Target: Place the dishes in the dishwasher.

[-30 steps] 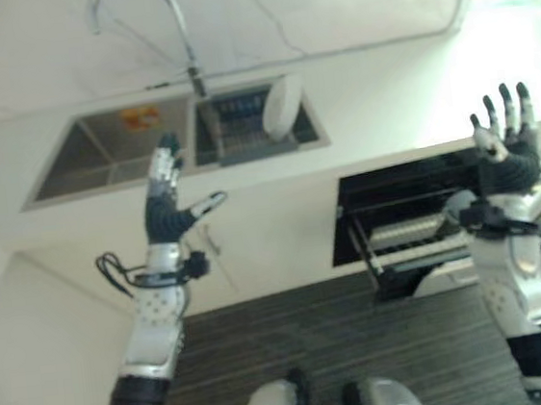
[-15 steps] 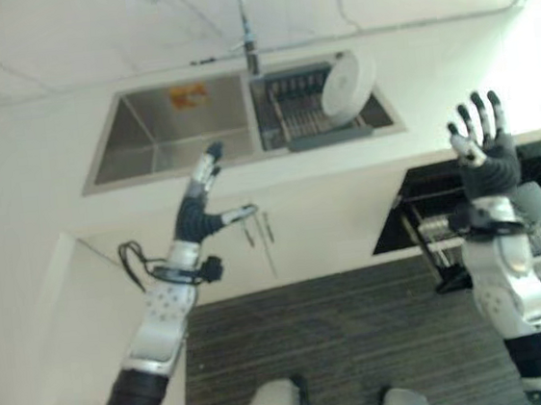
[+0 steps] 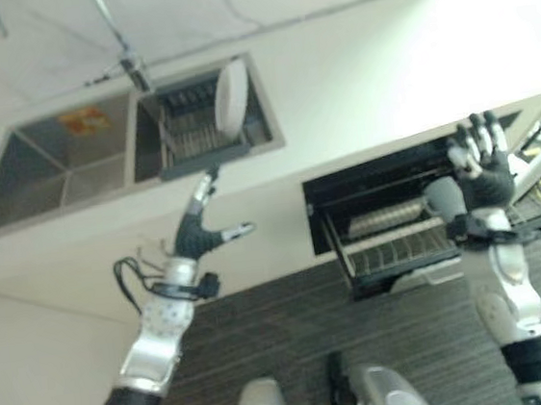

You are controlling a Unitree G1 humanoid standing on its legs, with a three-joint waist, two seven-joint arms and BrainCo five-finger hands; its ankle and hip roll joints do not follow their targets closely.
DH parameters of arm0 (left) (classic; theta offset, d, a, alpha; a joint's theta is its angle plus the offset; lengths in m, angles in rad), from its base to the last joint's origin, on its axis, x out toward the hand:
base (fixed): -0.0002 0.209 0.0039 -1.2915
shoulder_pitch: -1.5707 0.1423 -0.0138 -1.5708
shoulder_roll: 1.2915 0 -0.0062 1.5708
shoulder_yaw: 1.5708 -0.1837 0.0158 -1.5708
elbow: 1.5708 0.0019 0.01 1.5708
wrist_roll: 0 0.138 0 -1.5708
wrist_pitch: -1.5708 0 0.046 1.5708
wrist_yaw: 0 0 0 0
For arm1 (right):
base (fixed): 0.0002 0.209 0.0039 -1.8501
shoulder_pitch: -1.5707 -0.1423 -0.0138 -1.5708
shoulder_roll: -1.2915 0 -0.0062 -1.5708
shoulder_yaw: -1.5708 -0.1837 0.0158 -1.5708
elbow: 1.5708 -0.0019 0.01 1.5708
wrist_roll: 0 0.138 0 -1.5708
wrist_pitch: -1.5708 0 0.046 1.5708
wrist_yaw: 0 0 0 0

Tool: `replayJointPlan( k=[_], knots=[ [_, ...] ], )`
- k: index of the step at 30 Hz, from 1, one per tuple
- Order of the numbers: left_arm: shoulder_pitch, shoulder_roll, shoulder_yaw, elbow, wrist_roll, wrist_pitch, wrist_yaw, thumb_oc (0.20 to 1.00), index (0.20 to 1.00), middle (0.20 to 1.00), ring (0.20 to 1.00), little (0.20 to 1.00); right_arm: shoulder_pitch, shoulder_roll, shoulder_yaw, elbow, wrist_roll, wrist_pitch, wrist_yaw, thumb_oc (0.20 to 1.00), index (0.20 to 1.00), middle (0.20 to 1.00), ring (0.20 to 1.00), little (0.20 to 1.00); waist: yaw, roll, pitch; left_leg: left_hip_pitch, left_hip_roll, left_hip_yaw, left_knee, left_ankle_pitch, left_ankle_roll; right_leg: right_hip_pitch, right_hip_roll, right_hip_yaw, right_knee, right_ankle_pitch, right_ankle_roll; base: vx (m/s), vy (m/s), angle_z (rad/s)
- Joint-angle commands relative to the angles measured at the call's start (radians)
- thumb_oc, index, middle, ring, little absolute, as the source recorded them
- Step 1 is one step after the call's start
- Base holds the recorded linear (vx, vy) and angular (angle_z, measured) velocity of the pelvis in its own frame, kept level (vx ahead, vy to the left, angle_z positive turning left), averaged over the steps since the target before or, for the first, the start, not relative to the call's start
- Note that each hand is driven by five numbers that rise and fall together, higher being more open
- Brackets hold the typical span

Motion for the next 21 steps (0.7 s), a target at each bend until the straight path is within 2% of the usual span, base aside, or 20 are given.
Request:
replayJointPlan(
  k=[1,4,6,9,17,21],
  knots=[
    [-0.009,0.059,-0.010,-0.013,0.009,-0.056,0.020,1.000,1.000,1.000,1.000,1.000,-0.049,0.023,0.024,-0.061,-0.046,-0.069,-0.019,1.000,1.000,1.000,1.000,1.000,0.044,-0.003,-0.038,-0.101,-0.086,0.012,-0.102,0.111,0.006,0.119,0.080,-0.005,-0.176,0.130,0.009,0.20,0.309,-0.25],
    [-0.001,0.064,0.000,-0.015,0.007,-0.061,0.037,1.000,1.000,1.000,1.000,1.000,-0.004,0.019,0.016,-0.077,-0.036,-0.079,0.020,1.000,1.000,1.000,1.000,1.000,0.037,0.004,-0.063,-0.078,-0.103,0.006,-0.102,0.067,0.019,0.097,0.054,-0.006,-0.176,0.134,0.025,0.10,0.201,-0.85],
    [0.013,0.067,0.010,-0.028,0.014,-0.059,0.031,1.000,1.000,1.000,1.000,1.000,0.012,0.018,0.006,-0.085,-0.022,-0.076,0.029,1.000,1.000,1.000,1.000,1.000,0.043,-0.001,-0.086,-0.052,-0.124,-0.004,-0.102,0.029,0.026,0.078,0.035,-0.016,-0.176,0.137,0.037,0.05,0.091,-0.44],
    [0.014,0.071,0.010,-0.024,0.015,-0.054,0.030,1.000,1.000,1.000,1.000,1.000,0.017,0.025,0.009,-0.102,-0.043,-0.062,0.009,1.000,1.000,1.000,1.000,1.000,0.050,-0.014,-0.110,-0.037,-0.139,-0.007,-0.102,0.001,0.036,0.068,0.025,-0.022,-0.176,0.139,0.048,0.01,0.025,0.08],
    [0.009,0.075,0.011,-0.023,0.020,-0.051,0.006,1.000,1.000,1.000,1.000,1.000,0.024,0.026,-0.004,-0.105,-0.035,-0.062,-0.003,1.000,1.000,1.000,1.000,1.000,0.054,-0.025,-0.128,-0.030,-0.139,0.003,-0.102,-0.015,0.045,0.077,0.016,-0.032,-0.176,0.135,0.053,-0.01,0.006,0.12],
    [0.001,0.083,0.008,-0.024,0.002,-0.061,-0.029,1.000,1.000,1.000,1.000,1.000,0.024,0.025,-0.002,-0.105,-0.032,-0.064,0.005,1.000,1.000,1.000,1.000,1.000,0.052,-0.028,-0.134,-0.017,-0.146,-0.008,-0.102,-0.024,0.053,0.087,0.028,-0.014,-0.176,0.128,0.048,-0.02,0.001,0.04]
  ],
)
